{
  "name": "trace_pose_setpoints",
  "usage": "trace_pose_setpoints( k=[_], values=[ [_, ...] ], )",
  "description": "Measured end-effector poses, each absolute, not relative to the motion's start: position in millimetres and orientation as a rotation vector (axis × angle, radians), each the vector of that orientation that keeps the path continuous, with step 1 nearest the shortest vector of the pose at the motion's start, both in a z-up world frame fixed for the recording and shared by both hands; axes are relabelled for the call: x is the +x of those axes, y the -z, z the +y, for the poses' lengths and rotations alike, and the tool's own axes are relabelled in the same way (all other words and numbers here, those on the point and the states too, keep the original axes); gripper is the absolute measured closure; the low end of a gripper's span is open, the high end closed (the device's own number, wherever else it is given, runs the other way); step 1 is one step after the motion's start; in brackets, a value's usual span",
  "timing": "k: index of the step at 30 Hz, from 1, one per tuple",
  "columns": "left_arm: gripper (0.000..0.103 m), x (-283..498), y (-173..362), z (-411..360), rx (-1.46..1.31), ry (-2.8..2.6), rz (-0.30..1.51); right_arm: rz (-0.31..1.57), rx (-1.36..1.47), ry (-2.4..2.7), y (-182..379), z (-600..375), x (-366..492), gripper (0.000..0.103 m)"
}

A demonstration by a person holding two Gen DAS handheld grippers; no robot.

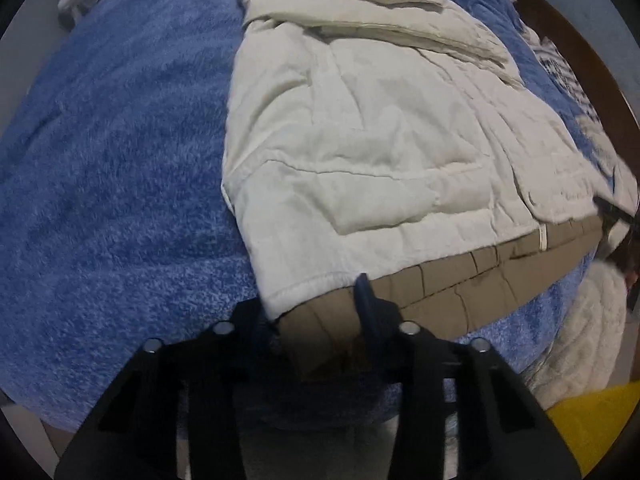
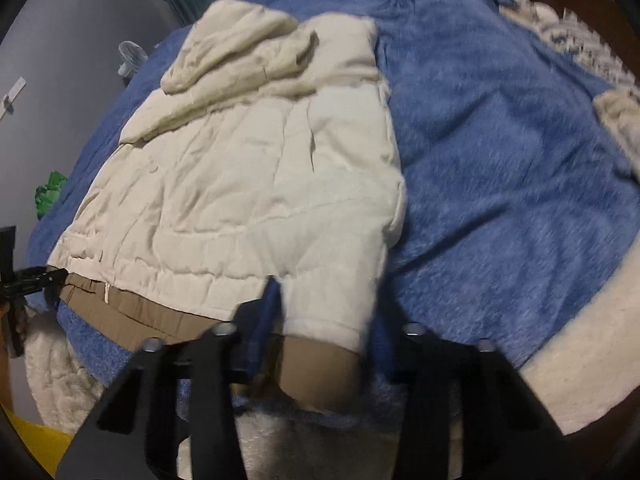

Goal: Fold large clothes
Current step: 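Close the left gripper on the hem while the right gripper grasps it too, then lift the hem with both grippers and fold it up toward the hood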

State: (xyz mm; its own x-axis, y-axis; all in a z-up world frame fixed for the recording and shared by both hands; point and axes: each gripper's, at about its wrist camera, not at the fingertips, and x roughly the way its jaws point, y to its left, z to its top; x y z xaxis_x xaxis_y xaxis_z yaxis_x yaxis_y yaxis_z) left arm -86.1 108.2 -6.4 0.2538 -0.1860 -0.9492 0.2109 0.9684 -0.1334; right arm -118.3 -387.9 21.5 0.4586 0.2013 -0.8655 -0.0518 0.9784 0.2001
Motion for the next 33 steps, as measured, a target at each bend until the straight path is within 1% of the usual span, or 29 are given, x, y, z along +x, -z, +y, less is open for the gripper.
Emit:
trace_pose_setpoints(
  k=[1,2,3,5,9,16,20,25,31,32,33],
  values=[
    [0.074,-87,2,106,0.041,0.275,1.270,1.067,0.135,-0.169,-27,-386,-119,0.081],
    [0.079,-86,-2,106,0.039,0.283,1.260,1.049,0.111,-0.176,-33,-383,-119,0.084],
    [0.084,-85,-9,108,0.028,0.294,1.243,1.024,0.082,-0.190,-42,-379,-118,0.085],
    [0.089,-79,-23,112,-0.002,0.319,1.208,0.975,0.075,-0.207,-59,-378,-112,0.089],
    [0.093,-58,-57,117,-0.052,0.346,1.119,0.872,0.094,-0.223,-93,-380,-92,0.091],
    [0.095,0,-108,119,-0.039,0.346,0.973,0.717,0.104,-0.194,-139,-380,-22,0.092],
    [0.095,53,-128,125,-0.051,0.321,0.899,0.671,0.166,-0.165,-148,-384,26,0.092],
    [0.095,127,-132,128,-0.105,0.301,0.869,0.661,0.244,-0.114,-144,-391,103,0.092],
    [0.095,225,-119,122,-0.145,0.257,0.883,0.702,0.279,-0.025,-121,-394,197,0.091],
    [0.094,239,-114,121,-0.152,0.249,0.890,0.711,0.292,-0.005,-114,-395,212,0.091],
    [0.091,251,-109,121,-0.159,0.240,0.895,0.720,0.301,0.014,-107,-396,222,0.091]
  ],
)
